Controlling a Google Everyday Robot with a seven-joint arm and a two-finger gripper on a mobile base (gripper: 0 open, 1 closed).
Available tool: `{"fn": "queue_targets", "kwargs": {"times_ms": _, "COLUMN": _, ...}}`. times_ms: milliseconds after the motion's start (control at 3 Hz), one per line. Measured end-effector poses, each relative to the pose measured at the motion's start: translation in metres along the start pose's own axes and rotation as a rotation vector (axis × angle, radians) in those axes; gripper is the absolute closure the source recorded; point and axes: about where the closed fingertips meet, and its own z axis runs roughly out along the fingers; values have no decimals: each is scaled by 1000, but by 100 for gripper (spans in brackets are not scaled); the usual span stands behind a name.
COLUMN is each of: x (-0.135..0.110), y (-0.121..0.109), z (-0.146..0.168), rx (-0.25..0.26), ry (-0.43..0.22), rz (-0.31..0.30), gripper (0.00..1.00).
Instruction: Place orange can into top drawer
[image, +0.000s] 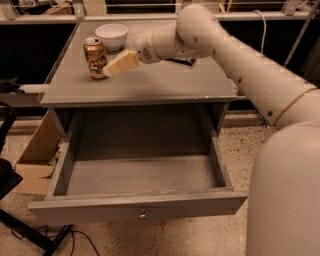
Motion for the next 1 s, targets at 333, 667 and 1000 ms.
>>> {"fn": "queue_targets", "kwargs": {"times_ms": 333, "x": -12, "y": 5, "z": 37, "rx": -17, "ry": -81, "rz": 7, "gripper": 0}}
{"fn": "queue_targets", "kwargs": {"times_ms": 667, "x": -32, "y": 21, "z": 74, "rx": -41, "ry": -176, "rz": -2, "gripper": 2}}
{"fn": "queue_targets", "kwargs": {"times_ms": 1000, "x": -39, "y": 25, "z": 92, "rx": -40, "ry": -235, "rz": 2, "gripper": 25}}
